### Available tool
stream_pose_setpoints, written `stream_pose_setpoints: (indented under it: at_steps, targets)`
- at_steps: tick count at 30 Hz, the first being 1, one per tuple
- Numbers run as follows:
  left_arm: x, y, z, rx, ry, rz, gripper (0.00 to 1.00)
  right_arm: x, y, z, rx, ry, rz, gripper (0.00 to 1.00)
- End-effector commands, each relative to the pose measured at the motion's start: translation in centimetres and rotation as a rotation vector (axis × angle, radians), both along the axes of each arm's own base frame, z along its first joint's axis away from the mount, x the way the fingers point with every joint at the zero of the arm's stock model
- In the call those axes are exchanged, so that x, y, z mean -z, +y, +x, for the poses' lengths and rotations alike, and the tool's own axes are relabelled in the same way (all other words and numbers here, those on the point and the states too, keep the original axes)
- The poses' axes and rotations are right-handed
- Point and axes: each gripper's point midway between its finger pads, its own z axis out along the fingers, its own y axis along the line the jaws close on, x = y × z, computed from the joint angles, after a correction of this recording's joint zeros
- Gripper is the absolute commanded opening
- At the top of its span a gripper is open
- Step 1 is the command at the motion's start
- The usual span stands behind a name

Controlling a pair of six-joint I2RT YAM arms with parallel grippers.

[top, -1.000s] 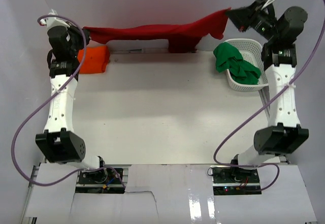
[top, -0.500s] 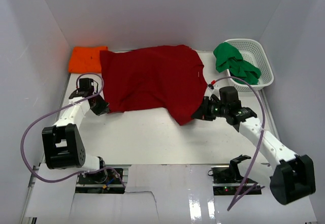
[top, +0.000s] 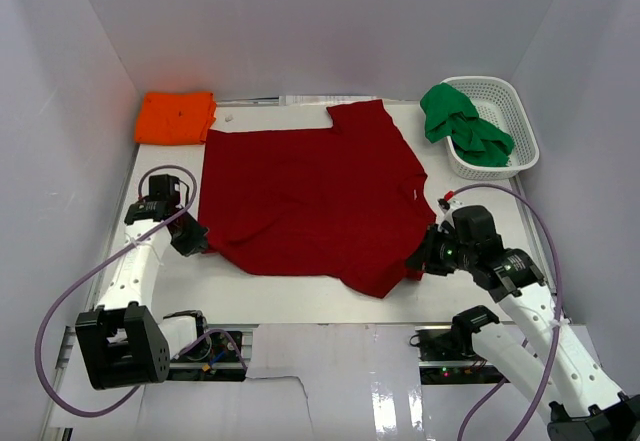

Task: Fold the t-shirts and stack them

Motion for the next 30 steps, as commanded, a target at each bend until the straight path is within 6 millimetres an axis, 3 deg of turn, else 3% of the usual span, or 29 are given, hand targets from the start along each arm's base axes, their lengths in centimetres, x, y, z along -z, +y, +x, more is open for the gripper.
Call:
stream_pose_setpoints:
  at_steps: [1, 5, 8, 13, 22, 30]
  targets:
    - [2.4, -0.2, -3.5, -0.049, 0.127, -0.014, 0.00, 2.5, -1.3, -1.9, 0.031, 0.092, -0.059, 0.08]
    - [2.0, -0.1, -4.1, -0.094, 0.116, -0.014, 0.00, 2.3, -2.0, -0.8, 0.066, 0.061, -0.105, 0.08]
    - [1.3, 0.7, -3.8, -0.126, 0.087, 0.027, 0.00, 1.4, -2.3, 1.0, 0.083, 0.023, -0.150, 0.08]
    - [1.9, 1.0, -3.7, -0.139, 0.133, 0.032, 0.00, 0.2, -3.1, 4.0, 0.122, -0.039, -0.239, 0.08]
    - [0.0, 3.4, 1.1, -0.178, 0.061, 0.116, 0.00, -0.6, -3.1, 9.5, 0.128, -0.091, -0.329, 0.08]
    - [1.4, 4.3, 3.0, -0.203, 0.090, 0.144, 0.00, -1.5, -2.3, 14.0, 0.095, -0.122, -0.343, 0.08]
